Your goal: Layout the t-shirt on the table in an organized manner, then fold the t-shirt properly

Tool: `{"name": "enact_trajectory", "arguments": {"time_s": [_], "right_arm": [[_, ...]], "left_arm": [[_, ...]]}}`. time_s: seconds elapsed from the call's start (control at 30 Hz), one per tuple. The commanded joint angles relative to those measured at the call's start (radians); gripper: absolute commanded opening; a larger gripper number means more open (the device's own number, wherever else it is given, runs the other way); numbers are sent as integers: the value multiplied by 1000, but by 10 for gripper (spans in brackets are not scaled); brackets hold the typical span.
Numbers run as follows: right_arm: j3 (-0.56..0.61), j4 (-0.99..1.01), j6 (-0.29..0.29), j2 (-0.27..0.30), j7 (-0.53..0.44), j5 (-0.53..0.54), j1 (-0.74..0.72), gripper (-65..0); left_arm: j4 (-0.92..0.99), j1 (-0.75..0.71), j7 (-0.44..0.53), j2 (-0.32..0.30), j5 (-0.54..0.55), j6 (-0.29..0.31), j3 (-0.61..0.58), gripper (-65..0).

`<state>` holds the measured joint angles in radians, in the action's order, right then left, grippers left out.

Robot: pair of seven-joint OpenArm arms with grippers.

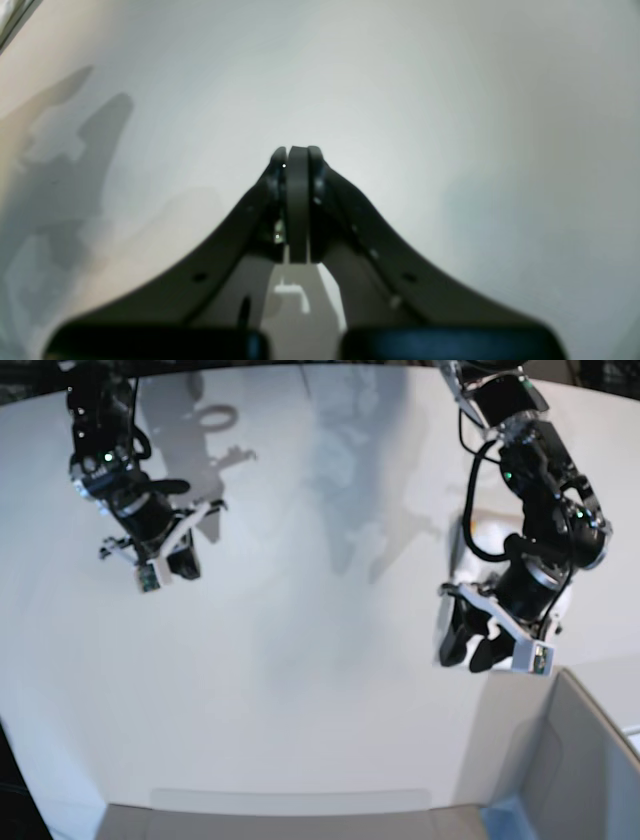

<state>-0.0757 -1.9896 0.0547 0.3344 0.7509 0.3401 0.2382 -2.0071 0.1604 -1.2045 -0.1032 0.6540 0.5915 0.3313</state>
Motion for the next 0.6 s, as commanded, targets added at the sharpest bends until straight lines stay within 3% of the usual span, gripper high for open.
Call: {"name": "enact_trajectory", "arguments": {"time_s": [0.0, 0.17, 0.3, 0.43, 0.57], "right_arm": [[-3, -17, 3, 9, -27, 4, -7, -650], [-3, -18, 3, 9, -27, 4, -9, -650], [-3, -20, 3, 5, -27, 4, -10, -650], [-5, -20, 3, 5, -27, 4, -10, -650], [-8, -20, 3, 5, -27, 4, -9, -650]], "left_arm": [[-16, 18, 31, -8, 14, 0, -1, -380], [-14, 20, 35, -8, 23, 6, 1, -377], [-11, 20, 51, -8, 172, 2, 7, -377], [53, 20, 53, -5, 198, 0, 9, -378], [59, 20, 53, 55, 198, 0, 9, -380]]}}
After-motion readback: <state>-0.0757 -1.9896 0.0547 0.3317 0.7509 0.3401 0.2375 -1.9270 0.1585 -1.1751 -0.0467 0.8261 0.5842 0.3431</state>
